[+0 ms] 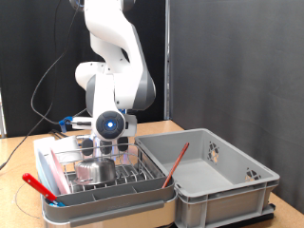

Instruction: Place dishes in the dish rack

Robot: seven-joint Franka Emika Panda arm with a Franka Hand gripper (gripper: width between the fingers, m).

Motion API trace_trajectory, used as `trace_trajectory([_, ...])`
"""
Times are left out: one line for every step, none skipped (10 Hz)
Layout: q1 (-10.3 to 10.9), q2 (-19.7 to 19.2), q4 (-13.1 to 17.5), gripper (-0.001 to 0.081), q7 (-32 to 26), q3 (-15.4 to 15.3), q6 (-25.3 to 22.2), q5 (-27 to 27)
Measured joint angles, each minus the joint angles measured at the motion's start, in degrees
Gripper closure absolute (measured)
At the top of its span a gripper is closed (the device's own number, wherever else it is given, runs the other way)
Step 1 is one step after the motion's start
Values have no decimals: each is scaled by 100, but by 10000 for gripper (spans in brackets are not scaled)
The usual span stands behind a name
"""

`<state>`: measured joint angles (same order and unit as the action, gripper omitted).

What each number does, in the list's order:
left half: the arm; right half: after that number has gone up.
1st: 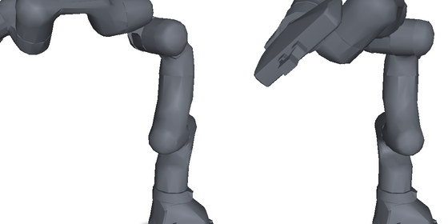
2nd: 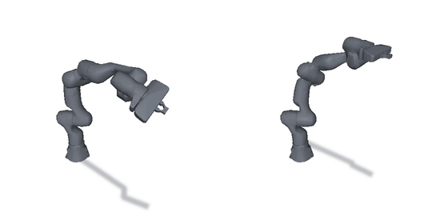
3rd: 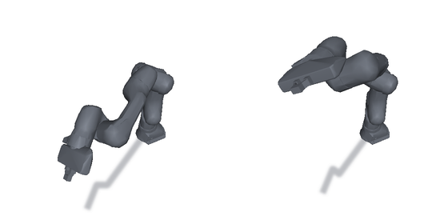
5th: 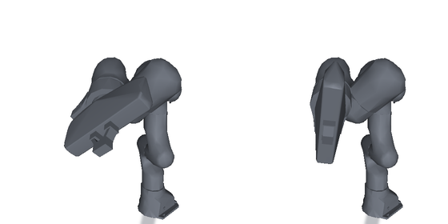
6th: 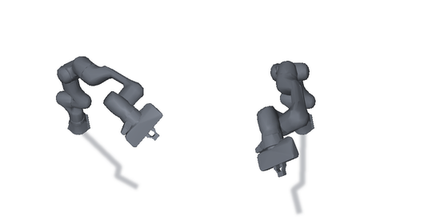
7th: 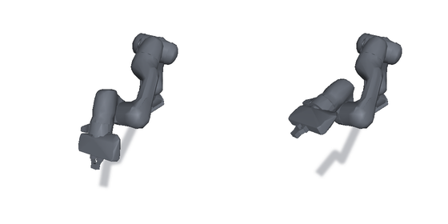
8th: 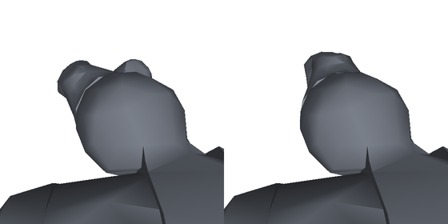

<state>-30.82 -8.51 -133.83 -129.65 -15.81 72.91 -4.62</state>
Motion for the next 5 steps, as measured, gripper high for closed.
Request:
trace_trajectory([-3, 56, -7, 423, 7, 5, 136, 0])
trace_trajectory([-13, 137, -11, 240, 7, 9, 260, 0])
trace_trajectory([-25, 237, -10, 240, 2, 16, 350, 0])
trace_trajectory([-32, 363, -2, 105, -58, 25, 407, 2])
trace_trajectory([-52, 522, 17, 18, -216, 31, 411, 40])
